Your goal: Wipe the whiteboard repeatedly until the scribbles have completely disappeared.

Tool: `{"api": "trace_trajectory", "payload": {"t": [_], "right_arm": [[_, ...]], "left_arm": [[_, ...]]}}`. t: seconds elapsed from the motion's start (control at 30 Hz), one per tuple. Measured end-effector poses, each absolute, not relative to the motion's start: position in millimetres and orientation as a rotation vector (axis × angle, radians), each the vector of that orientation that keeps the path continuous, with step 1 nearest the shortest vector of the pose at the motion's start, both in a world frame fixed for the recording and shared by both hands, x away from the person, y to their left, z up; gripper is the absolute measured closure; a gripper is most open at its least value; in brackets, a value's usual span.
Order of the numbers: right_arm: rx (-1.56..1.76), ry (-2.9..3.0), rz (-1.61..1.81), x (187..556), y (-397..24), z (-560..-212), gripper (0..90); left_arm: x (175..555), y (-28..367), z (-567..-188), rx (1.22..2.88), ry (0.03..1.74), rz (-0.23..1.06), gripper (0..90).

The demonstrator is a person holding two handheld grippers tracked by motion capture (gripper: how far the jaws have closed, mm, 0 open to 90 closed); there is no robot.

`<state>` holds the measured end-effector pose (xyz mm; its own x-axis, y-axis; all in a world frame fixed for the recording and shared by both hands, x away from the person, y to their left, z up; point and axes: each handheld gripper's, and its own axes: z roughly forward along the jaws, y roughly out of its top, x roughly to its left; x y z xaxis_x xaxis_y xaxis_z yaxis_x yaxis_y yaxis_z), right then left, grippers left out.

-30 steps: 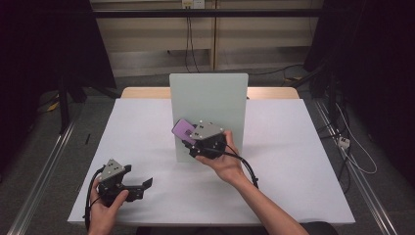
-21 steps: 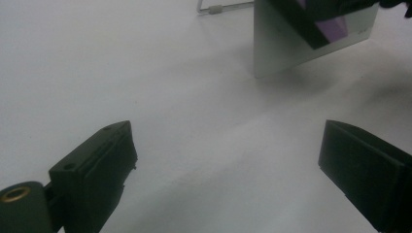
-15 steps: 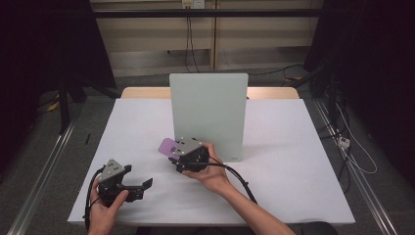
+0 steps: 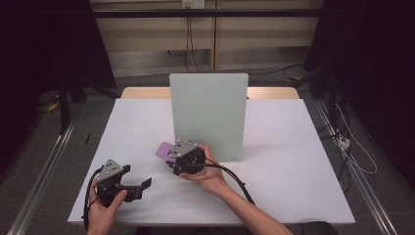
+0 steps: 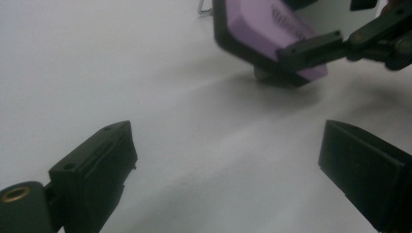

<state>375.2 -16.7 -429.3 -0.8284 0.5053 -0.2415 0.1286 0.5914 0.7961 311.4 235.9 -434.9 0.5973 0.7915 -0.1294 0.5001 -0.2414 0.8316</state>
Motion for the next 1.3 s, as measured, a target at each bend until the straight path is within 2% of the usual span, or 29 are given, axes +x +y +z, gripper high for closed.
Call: {"api": "trace_trajectory", "payload": {"t": [0.4, 0.87, 1.3], "right_arm": [[0.582, 2.223, 1.198, 380, -59, -391, 41.7], [0.607, 2.234, 1.201, 369, -78, -386, 41.7], [0.717, 2.242, 1.18, 361, -124, -385, 41.6]], "left_arm": [[312, 235, -437, 1.914, 1.034, 0.388, 6.1], [313, 238, -438, 1.903, 1.048, 0.38, 6.2], [312, 234, -437, 1.918, 1.037, 0.388, 6.1]]}}
